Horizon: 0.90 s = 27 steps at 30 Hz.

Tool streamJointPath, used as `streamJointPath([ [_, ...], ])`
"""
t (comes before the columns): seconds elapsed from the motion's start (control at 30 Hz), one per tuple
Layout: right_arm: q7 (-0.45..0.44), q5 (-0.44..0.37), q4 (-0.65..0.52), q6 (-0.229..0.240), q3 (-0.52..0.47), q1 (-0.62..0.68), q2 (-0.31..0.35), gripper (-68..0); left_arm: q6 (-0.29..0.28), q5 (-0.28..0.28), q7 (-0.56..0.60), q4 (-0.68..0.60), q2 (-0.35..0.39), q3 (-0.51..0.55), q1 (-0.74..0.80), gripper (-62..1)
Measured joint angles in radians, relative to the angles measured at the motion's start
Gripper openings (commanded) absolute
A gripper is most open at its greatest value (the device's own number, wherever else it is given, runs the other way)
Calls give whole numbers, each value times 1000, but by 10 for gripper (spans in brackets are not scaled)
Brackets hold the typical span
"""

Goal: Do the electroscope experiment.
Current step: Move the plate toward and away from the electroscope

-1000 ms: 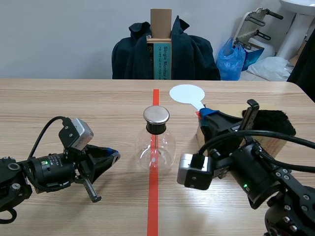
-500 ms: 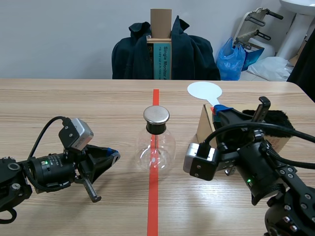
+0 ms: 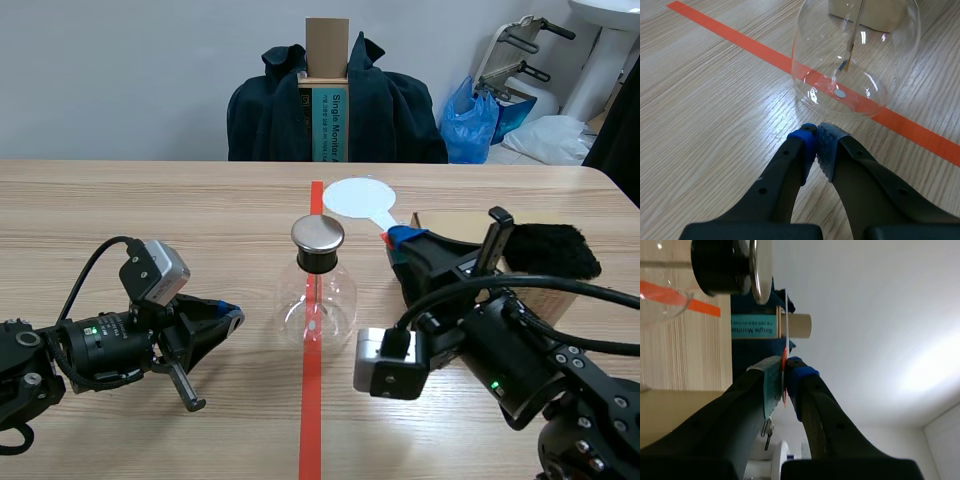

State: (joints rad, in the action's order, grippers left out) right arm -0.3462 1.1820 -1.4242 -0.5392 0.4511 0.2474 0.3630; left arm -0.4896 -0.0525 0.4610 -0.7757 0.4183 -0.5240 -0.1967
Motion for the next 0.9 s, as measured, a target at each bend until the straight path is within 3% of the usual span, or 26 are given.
streamJointPath([
  [0.4,-151,0,0,0,0,0,0,-669,0,0,5,0,0,0,0,-581],
  [0.9,-154,0,0,0,0,0,0,-669,0,0,5,0,0,0,0,-581],
])
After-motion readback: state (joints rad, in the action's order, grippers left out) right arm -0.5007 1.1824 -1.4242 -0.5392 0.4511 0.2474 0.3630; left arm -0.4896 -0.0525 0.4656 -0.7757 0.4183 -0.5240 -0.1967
